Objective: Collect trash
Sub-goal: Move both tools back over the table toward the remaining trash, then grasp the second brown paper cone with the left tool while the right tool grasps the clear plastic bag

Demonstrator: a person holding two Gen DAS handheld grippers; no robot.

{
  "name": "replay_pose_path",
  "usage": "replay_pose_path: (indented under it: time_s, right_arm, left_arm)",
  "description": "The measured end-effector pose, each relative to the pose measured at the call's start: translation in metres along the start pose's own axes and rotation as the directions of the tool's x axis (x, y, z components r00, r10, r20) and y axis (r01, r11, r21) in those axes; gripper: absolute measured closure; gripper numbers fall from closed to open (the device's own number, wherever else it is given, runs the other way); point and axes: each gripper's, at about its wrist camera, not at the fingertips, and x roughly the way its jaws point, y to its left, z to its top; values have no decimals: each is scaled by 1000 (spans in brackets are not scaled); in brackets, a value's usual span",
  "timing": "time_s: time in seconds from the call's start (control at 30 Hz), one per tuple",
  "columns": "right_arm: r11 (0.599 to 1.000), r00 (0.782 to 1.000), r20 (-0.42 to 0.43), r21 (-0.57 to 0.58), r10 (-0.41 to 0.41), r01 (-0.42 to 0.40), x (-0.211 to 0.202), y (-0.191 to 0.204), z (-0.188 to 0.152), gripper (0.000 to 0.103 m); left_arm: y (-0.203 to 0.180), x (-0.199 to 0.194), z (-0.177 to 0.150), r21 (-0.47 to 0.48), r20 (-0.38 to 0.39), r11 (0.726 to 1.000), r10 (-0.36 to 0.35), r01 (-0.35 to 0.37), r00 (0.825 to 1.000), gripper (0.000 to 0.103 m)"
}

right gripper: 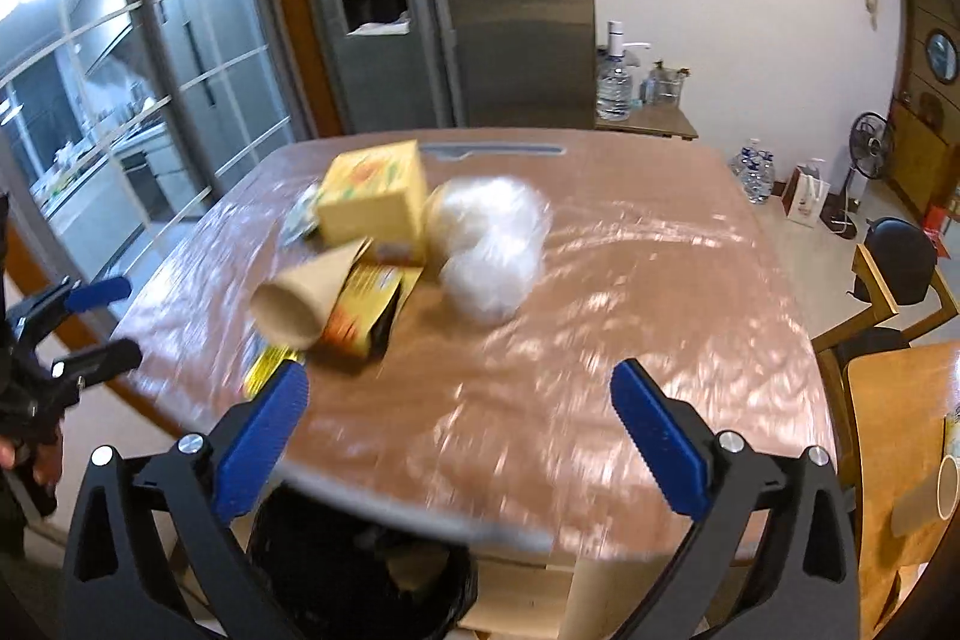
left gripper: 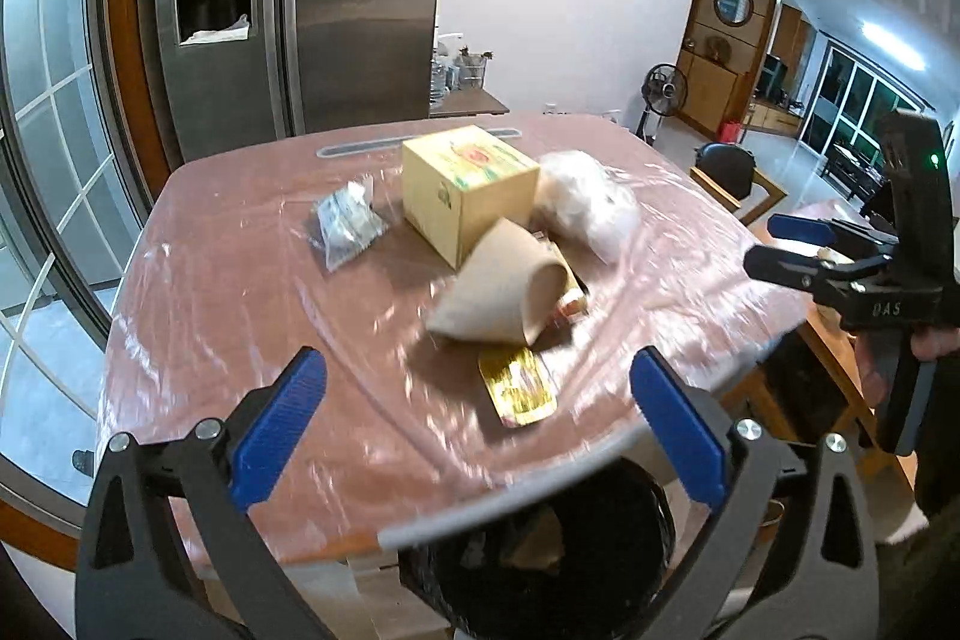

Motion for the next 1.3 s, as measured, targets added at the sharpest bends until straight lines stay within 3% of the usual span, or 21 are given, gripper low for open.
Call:
replay_pose_path:
  time_s: [0.27,0.47,0.6,0.9,1.3]
  right_arm:
    - [1000,999,-41,18,15,-14,49,-9,38,4]
    - [999,991,-126,28,33,-29,96,-16,55,4]
    - [997,982,-173,51,71,-63,119,-17,59,4]
    - [998,976,-214,50,34,-23,150,-18,70,4]
    - [994,959,-270,89,86,-64,178,-23,66,4]
  left_arm:
    - [6,56,17,-17,-95,996,-93,92,991,2]
    - [10,97,26,32,-196,986,-153,162,969,2]
    - [11,117,27,21,-253,968,-237,250,938,2]
    - [14,141,33,-4,-290,952,-294,305,911,2]
    - [17,147,36,-17,-291,930,-356,367,888,2]
